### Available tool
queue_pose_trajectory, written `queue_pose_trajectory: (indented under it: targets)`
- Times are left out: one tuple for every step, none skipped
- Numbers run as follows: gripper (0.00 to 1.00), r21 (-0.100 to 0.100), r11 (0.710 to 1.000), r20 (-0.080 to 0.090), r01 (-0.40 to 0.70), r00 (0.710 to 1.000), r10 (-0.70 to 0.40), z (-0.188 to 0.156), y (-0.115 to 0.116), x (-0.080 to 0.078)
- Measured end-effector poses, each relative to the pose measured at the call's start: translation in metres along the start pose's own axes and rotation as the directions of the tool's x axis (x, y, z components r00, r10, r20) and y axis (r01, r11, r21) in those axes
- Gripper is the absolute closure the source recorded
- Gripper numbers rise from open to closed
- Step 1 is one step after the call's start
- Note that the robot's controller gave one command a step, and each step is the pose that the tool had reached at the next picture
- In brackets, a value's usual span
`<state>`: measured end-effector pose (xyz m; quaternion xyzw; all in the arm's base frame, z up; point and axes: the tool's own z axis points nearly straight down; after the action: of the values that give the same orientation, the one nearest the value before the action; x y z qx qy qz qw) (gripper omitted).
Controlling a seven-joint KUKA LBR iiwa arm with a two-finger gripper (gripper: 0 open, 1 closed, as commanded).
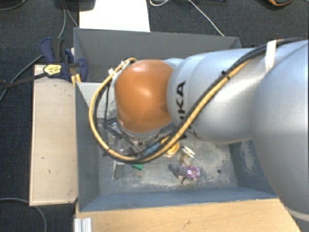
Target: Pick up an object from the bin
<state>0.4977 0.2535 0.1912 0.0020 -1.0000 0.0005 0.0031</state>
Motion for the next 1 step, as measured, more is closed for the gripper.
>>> queue_pose_trajectory:
  targets:
    - [0.00,-0.002,1.000,0.008,-0.007,1.000,0.007,-0.0046,-0.0015,-0.0023]
